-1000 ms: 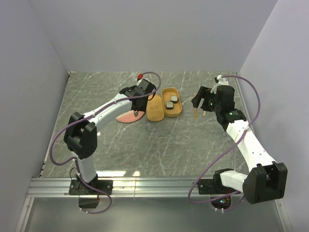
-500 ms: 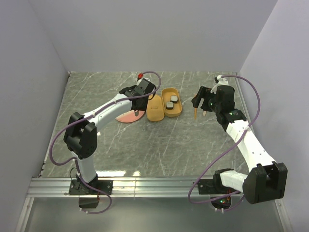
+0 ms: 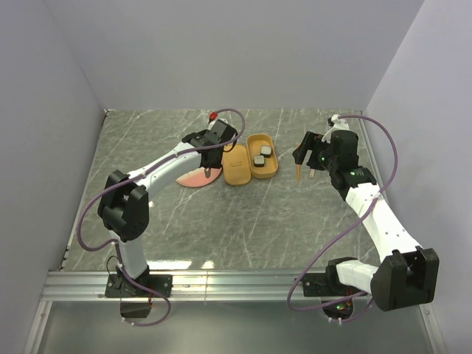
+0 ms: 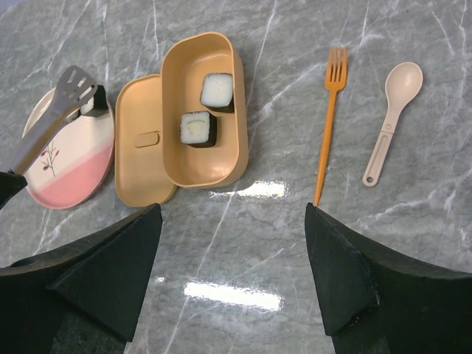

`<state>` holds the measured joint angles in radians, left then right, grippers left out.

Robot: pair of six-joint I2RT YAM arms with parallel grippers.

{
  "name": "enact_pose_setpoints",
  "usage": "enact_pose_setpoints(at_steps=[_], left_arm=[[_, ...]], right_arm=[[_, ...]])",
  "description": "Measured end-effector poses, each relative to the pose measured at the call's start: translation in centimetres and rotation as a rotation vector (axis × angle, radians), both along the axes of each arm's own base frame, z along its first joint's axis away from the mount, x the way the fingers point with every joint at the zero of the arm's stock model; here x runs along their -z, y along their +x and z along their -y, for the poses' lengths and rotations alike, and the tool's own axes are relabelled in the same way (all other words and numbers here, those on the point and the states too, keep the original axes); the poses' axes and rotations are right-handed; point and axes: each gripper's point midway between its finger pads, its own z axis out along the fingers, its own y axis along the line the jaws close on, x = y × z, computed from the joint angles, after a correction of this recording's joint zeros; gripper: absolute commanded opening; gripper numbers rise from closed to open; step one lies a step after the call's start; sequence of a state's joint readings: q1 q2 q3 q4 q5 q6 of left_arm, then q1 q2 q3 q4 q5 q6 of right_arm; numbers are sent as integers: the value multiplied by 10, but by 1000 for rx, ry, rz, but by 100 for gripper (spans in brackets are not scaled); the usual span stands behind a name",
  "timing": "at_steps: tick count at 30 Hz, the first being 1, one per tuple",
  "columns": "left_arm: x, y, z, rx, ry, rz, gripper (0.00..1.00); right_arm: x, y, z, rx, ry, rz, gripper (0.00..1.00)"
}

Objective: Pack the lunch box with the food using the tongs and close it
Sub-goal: Pick up the food using the clamp, then place the food into the lunch box

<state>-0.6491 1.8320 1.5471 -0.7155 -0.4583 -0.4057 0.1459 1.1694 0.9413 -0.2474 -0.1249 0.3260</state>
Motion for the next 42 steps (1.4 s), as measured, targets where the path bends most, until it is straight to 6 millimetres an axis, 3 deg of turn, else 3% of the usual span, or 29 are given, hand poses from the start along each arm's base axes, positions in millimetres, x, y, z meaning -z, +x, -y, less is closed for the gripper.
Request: enact_pose_setpoints(at_steps=[11, 26, 32, 42], left_arm=[[-8, 0, -1, -2, -5, 5, 26], [-31, -15, -2, 19, -15, 19, 25], [-40, -21, 9, 47, -21, 28, 25], [-71, -46, 47, 147, -57, 56, 26]], right_arm=[[0, 0, 0, 0, 0, 0, 85], [0, 0, 0, 3, 7, -1, 85], [0, 0, -1, 3, 10, -2, 85], [0, -1, -2, -2, 18, -4, 85]])
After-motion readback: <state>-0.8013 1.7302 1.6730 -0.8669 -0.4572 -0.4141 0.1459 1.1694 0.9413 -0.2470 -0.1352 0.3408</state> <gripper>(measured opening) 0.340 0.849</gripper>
